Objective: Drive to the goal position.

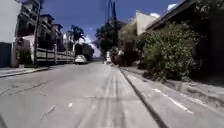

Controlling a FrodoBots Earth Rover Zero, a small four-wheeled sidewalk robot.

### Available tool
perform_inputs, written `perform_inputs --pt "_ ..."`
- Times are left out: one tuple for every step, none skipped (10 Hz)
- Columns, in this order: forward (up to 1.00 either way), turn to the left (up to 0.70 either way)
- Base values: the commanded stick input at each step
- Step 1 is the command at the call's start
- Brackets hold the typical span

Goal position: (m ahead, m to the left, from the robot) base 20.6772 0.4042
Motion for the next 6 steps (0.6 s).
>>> perform_inputs --pt "1.0 0.26" --pt "1.0 0.02" --pt "1.0 0.0" --pt "1.0 0.0" --pt "1.0 0.0" --pt "1.0 0.0"
